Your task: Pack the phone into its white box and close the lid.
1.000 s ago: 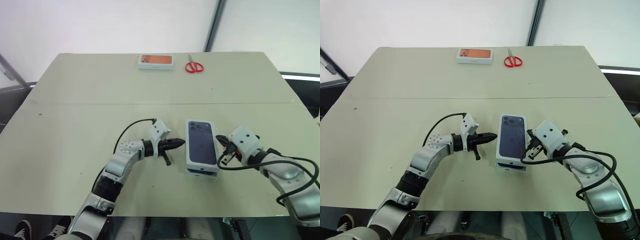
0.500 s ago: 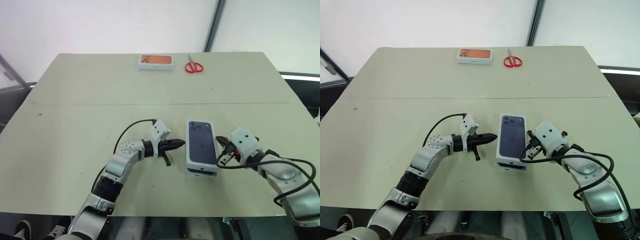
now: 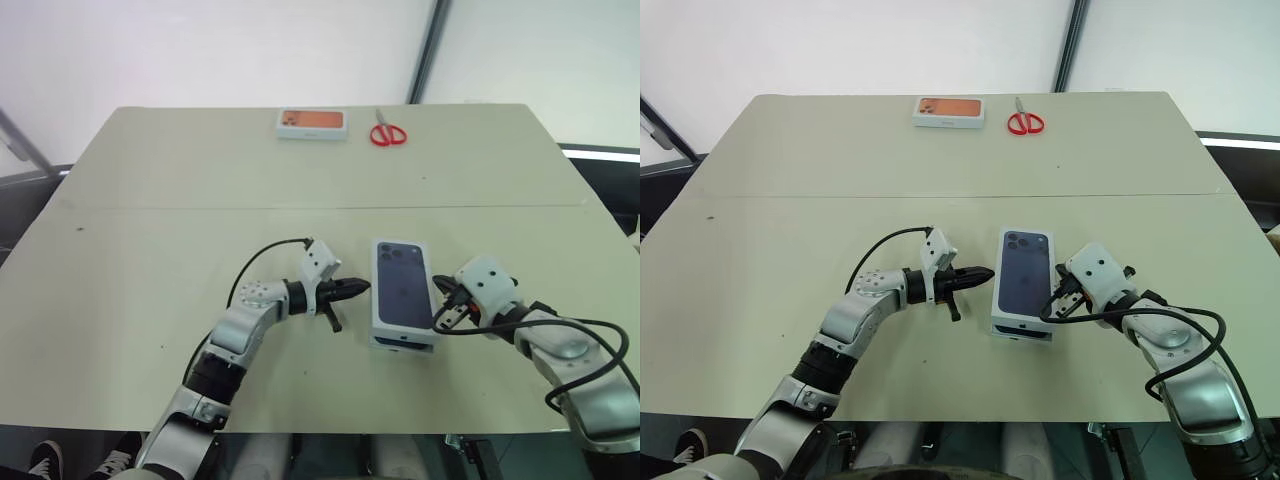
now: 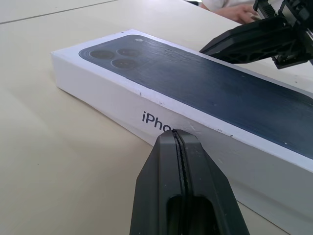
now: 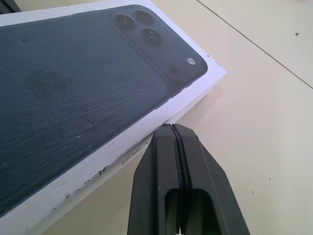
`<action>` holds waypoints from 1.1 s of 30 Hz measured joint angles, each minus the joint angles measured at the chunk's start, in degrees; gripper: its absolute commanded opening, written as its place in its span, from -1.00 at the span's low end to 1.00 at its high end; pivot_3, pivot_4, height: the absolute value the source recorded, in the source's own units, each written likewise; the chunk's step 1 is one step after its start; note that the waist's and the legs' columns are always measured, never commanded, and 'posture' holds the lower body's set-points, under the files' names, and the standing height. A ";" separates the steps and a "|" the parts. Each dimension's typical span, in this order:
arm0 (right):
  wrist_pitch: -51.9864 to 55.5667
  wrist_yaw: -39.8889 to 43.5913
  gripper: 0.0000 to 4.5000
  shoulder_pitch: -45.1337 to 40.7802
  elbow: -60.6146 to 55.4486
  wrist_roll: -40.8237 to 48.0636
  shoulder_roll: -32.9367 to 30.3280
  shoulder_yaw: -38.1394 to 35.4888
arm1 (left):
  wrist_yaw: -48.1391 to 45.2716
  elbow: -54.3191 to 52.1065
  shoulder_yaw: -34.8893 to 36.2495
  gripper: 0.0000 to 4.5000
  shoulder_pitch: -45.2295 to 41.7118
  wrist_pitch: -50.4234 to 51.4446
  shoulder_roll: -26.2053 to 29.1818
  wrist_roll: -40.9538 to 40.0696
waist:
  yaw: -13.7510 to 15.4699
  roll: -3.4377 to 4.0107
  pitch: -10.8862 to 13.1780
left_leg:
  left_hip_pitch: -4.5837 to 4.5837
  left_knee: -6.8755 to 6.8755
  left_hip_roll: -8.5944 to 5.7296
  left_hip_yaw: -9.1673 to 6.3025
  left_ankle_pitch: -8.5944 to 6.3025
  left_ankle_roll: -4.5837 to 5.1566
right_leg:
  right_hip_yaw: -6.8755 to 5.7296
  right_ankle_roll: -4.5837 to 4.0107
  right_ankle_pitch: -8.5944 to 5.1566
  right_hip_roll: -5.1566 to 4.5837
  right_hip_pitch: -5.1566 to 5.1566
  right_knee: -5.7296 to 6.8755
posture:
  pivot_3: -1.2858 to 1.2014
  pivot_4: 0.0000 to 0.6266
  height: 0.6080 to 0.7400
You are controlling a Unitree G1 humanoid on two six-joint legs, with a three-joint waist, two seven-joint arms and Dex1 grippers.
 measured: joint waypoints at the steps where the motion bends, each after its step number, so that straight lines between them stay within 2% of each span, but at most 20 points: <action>1: 0.02 0.16 -0.99 0.03 -0.02 0.00 0.00 -0.03 | 0.00 -0.16 0.00 -1.00 0.00 0.05 0.03 0.00 | -0.02 0.00 0.00 | 0.00 0.00 0.00 0.00 0.00 0.00 | 0.00 0.00 0.00 0.00 0.00 0.00 | 0.03 -0.52 1.00; 16: 1.23 0.57 -0.99 1.30 -1.76 1.77 0.42 -1.19 | -0.09 -2.89 0.16 -1.00 0.36 1.32 0.23 -0.15 | -0.01 0.00 0.00 | 0.00 0.00 0.00 0.00 0.00 0.00 | 0.01 0.00 0.00 0.00 -0.01 0.01 | 0.03 -0.52 1.00; 22: 1.23 1.89 -0.99 2.67 -3.48 1.92 0.22 -1.83 | -0.78 -6.53 0.08 -1.00 1.85 3.33 1.69 -1.35 | -0.04 0.01 -0.01 | 0.00 -0.01 0.01 0.00 0.00 0.00 | 0.00 0.00 0.00 0.01 -0.02 0.02 | 0.03 -0.52 1.00; 33: 1.21 3.00 -0.99 4.47 -4.97 1.88 -0.12 -1.35 | -1.68 -6.89 -0.13 -1.00 2.86 4.84 3.25 -1.75 | -0.07 0.01 -0.01 | 0.01 0.00 0.02 0.00 0.00 0.00 | 0.01 0.00 0.00 0.01 -0.01 0.02 | 0.03 -0.52 1.00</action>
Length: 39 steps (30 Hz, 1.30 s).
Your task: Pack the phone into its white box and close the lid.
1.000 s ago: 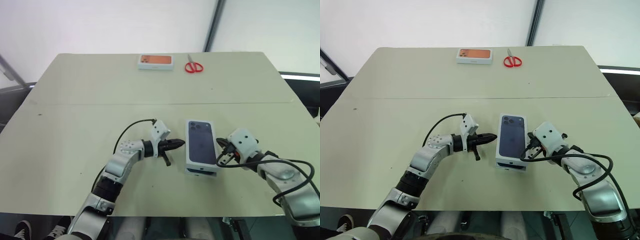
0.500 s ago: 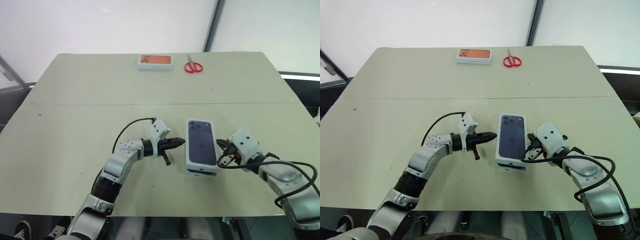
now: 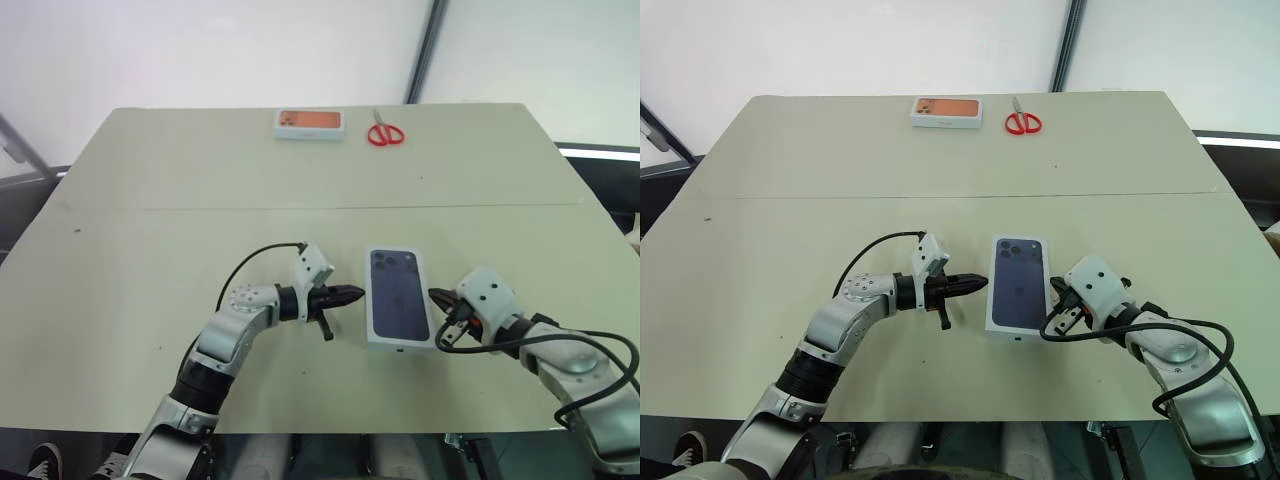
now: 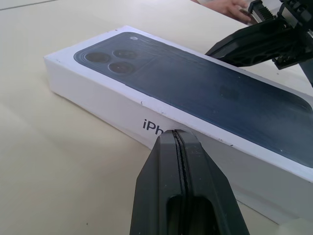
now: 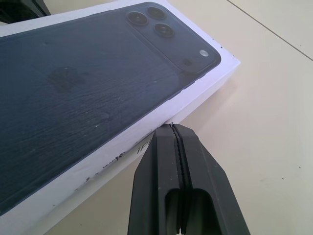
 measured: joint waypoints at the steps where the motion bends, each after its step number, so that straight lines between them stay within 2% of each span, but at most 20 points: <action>1: -0.02 -0.02 -0.99 -0.03 0.00 -0.33 -0.01 0.23 | 0.00 0.00 -0.01 -1.00 0.00 0.08 0.00 0.00 | 0.00 0.00 0.00 | 0.00 0.00 0.00 0.00 0.00 0.00 | 0.00 0.00 0.00 0.00 0.00 0.00 | 0.03 -0.52 1.00; 9: -0.98 -0.24 -0.99 -0.26 0.72 -4.66 -1.88 3.69 | 0.19 0.02 0.21 -1.00 -0.01 0.58 0.00 -0.34 | 0.01 0.00 0.00 | 0.00 0.00 0.00 0.00 0.00 0.00 | 0.00 0.00 0.00 0.00 0.00 0.00 | 0.03 -0.52 1.00; 13: -1.47 1.12 -0.99 -1.38 2.07 -4.29 -2.13 2.92 | 0.34 0.46 0.66 -1.00 -0.56 1.05 -0.08 -1.09 | 0.03 0.00 0.00 | 0.00 0.01 0.00 0.00 0.00 0.00 | 0.00 0.00 0.00 0.00 0.00 0.00 | 0.03 -0.52 1.00; 21: 0.41 2.52 -0.99 -9.41 4.67 3.28 -0.42 -5.31 | 1.27 3.62 6.85 -1.00 -7.52 3.01 -1.15 -6.14 | 0.02 -0.02 0.00 | -0.01 0.04 0.00 -0.02 0.00 0.00 | -0.02 0.01 0.00 0.00 0.02 0.03 | 0.03 -0.52 1.00; 24: 2.25 3.68 -0.99 -9.73 2.47 7.60 1.50 -3.94 | 1.95 4.50 7.44 -1.00 -9.79 3.94 -4.00 -7.46 | 0.16 -0.02 0.01 | -0.03 0.05 -0.04 -0.05 0.00 0.00 | -0.04 0.03 -0.01 -0.02 0.03 0.02 | 0.03 -0.52 1.00; 29: 2.93 5.43 -0.99 -5.63 -0.64 8.94 1.77 1.42 | 0.84 5.04 1.84 -1.00 -8.46 2.36 -5.73 -6.02 | -0.04 -0.01 0.00 | 0.00 0.15 -0.04 -0.04 -0.01 0.02 | -0.03 0.03 -0.01 -0.01 0.10 0.05 | 0.03 -0.52 1.00; 35: -1.36 5.98 -0.99 -2.04 -0.69 2.92 -4.72 5.95 | -3.53 6.22 -3.70 -1.00 -5.21 -0.60 -0.54 -2.53 | -0.03 0.01 -0.05 | 0.03 0.15 -0.02 -0.03 -0.02 0.02 | -0.03 0.02 -0.02 0.00 0.12 0.06 | 0.03 -0.52 1.00; 39: -3.44 5.30 -0.99 -1.44 -0.35 0.17 -5.39 7.16 | -5.18 7.66 -4.66 -1.00 -5.22 -3.68 0.93 -1.24 | 0.21 -0.12 -0.18 | 0.51 0.14 -0.02 -0.14 -0.12 0.11 | -0.18 0.01 -0.03 -0.03 0.80 -0.31 | 0.03 -0.52 1.00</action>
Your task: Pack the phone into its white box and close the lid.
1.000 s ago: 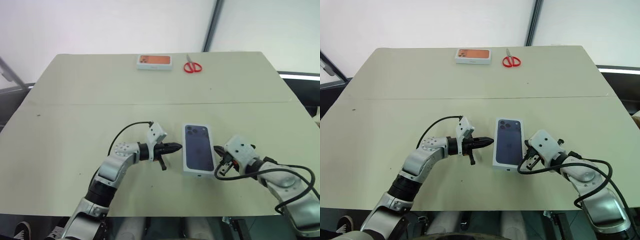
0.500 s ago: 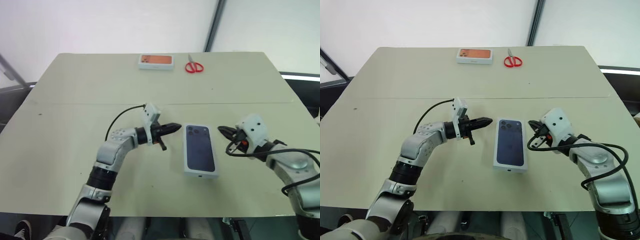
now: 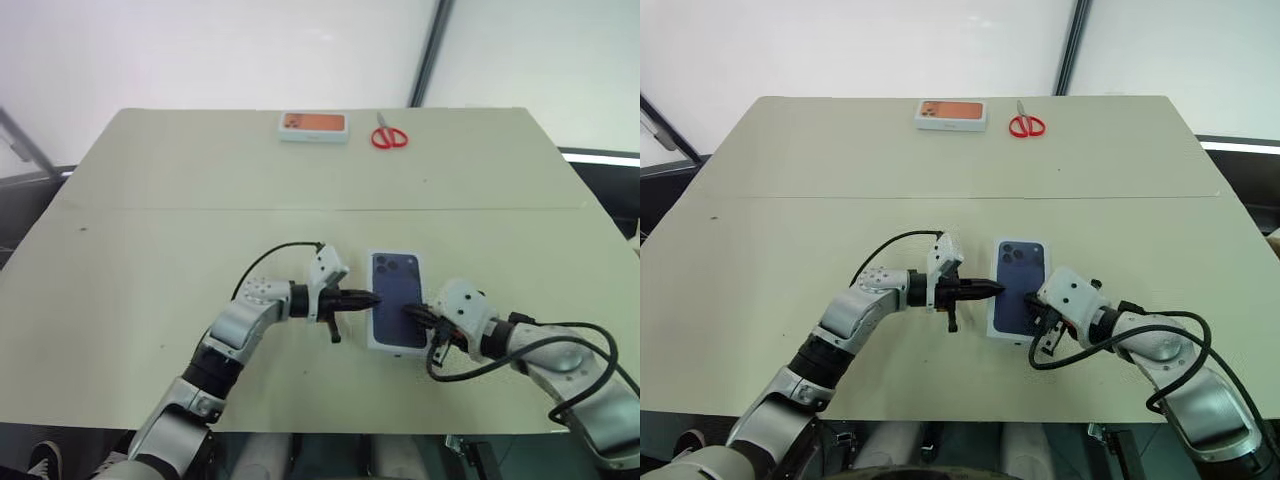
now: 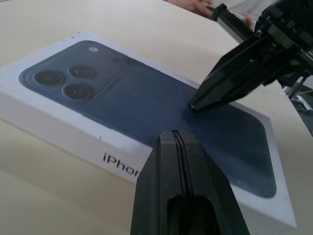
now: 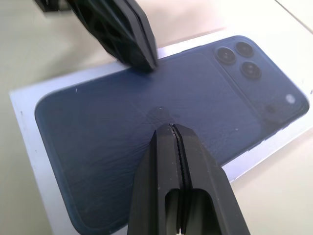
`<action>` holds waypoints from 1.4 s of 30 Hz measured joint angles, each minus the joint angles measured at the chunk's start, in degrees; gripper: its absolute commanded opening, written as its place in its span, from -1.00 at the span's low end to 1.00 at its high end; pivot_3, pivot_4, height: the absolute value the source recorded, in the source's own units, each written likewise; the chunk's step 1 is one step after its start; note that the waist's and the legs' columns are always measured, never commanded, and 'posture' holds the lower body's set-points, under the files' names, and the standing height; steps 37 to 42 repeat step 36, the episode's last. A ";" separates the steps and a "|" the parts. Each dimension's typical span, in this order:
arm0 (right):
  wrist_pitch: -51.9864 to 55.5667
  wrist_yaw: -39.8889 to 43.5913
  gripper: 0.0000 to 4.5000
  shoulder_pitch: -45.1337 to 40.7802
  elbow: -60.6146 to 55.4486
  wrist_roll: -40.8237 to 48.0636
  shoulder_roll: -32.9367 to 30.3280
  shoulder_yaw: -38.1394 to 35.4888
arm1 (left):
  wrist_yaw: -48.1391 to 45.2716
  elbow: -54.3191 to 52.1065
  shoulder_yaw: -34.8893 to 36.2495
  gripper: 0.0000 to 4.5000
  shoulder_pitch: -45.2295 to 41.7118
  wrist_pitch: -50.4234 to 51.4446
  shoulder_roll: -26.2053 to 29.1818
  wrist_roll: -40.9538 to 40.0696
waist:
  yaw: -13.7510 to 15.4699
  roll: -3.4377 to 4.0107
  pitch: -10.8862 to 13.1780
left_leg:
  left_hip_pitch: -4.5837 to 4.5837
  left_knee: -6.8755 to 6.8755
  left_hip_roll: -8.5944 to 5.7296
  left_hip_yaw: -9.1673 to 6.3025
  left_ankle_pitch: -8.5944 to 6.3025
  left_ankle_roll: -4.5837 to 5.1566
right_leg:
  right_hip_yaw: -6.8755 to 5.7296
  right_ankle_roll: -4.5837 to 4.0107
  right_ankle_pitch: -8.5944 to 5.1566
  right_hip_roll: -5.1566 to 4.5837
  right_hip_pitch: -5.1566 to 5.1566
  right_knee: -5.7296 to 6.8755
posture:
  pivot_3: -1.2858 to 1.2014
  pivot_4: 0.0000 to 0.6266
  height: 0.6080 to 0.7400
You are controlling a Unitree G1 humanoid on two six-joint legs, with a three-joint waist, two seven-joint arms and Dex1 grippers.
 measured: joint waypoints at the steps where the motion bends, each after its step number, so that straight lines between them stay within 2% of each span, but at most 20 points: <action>1: 0.15 -0.21 -0.99 -0.17 0.21 0.02 0.35 0.02 | 0.03 0.19 0.21 -1.00 0.00 -0.11 -0.11 -0.01 | -0.04 -0.02 -0.01 | 0.03 0.00 0.00 0.01 -0.01 0.01 | 0.00 0.00 0.00 -0.02 0.04 -0.02 | 0.03 -0.52 1.00; 6: 3.96 -1.83 -0.99 -3.80 2.02 2.22 4.68 -0.53 | 0.73 0.54 1.11 -1.00 -0.07 0.10 -1.08 -0.46 | -0.10 -0.06 -0.03 | 0.02 -0.01 -0.01 0.01 -0.01 0.01 | 0.00 0.00 0.00 -0.07 -0.02 0.01 | 0.03 -0.52 1.00; 7: 5.34 -2.08 -0.82 -4.75 2.48 3.77 5.87 -1.30 | 1.09 0.64 1.65 -0.82 -0.13 0.19 -1.12 -0.75 | -0.11 -0.01 -0.02 | -0.04 -0.02 -0.03 0.02 -0.01 0.02 | 0.01 0.01 0.00 -0.09 -0.11 0.03 | 0.03 -0.52 1.00; 9: 7.99 -1.94 -0.64 -6.64 2.73 7.51 7.13 -3.66 | 1.79 0.97 3.36 -0.63 -0.17 0.32 -0.73 -0.89 | -0.14 -0.04 0.00 | -0.10 -0.02 -0.02 0.01 0.00 0.01 | 0.01 0.01 0.01 -0.08 -0.18 0.05 | 0.03 -0.52 1.00; 11: 9.00 -0.96 -0.21 -9.13 2.87 10.89 7.39 -7.28 | 1.88 1.27 6.18 -0.19 -0.77 0.31 0.66 -1.73 | -0.24 -0.01 0.02 | -0.15 -0.04 -0.02 0.03 0.00 0.02 | 0.01 0.02 0.01 -0.07 -0.26 0.07 | 0.03 -0.52 1.00; 16: 7.38 1.36 0.96 -12.71 3.90 13.39 6.44 -10.41 | 1.19 -1.46 12.56 0.92 -2.44 0.23 4.91 -4.79 | -0.23 0.00 0.03 | -0.17 -0.11 -0.02 0.03 0.00 0.01 | 0.00 0.02 0.01 -0.06 -0.28 0.05 | 0.03 -0.52 1.00; 21: 2.30 4.63 0.98 -10.86 6.05 12.71 4.40 -10.66 | -1.39 -4.99 16.80 0.97 0.51 0.31 13.14 -6.77 | -0.44 0.01 0.03 | -0.13 -0.21 -0.01 0.07 0.00 0.01 | 0.05 0.02 0.01 -0.07 -0.32 0.04 | 0.03 -0.52 1.00; 25: 0.04 10.22 0.98 -5.71 6.46 14.65 0.60 -13.43 | -3.70 -6.35 22.02 0.97 7.73 0.31 21.14 -8.25 | -0.60 0.05 0.06 | -0.14 -0.30 0.01 0.08 0.01 -0.01 | 0.08 0.01 0.00 -0.09 -0.38 0.03 | 0.03 -0.52 1.00; 29: -3.52 14.84 0.98 -0.72 6.76 15.45 -1.36 -16.23 | -3.70 -10.33 27.69 0.97 13.82 0.23 25.33 -9.82 | -0.17 0.05 0.07 | -0.12 -0.26 0.00 0.09 0.01 -0.01 | 0.09 -0.01 0.00 -0.19 -0.32 -0.01 | 0.03 -0.52 1.00; 36: -8.78 17.90 0.98 2.81 11.24 13.81 -2.53 -18.60 | -2.11 -12.95 35.63 0.97 27.20 -0.28 27.47 -10.74 | -0.25 0.06 0.08 | -0.12 -0.36 0.08 0.12 0.00 -0.02 | 0.20 -0.09 -0.04 -0.24 -0.38 -0.06 | 0.03 -0.52 1.00; 42: -8.78 17.90 0.98 2.81 11.24 13.81 -2.53 -18.60 | -2.11 -12.95 35.63 0.97 27.20 -0.28 27.47 -10.74 | -0.25 0.06 0.08 | -0.12 -0.36 0.08 0.12 0.00 -0.02 | 0.20 -0.09 -0.04 -0.24 -0.38 -0.06 | 0.03 -0.52 1.00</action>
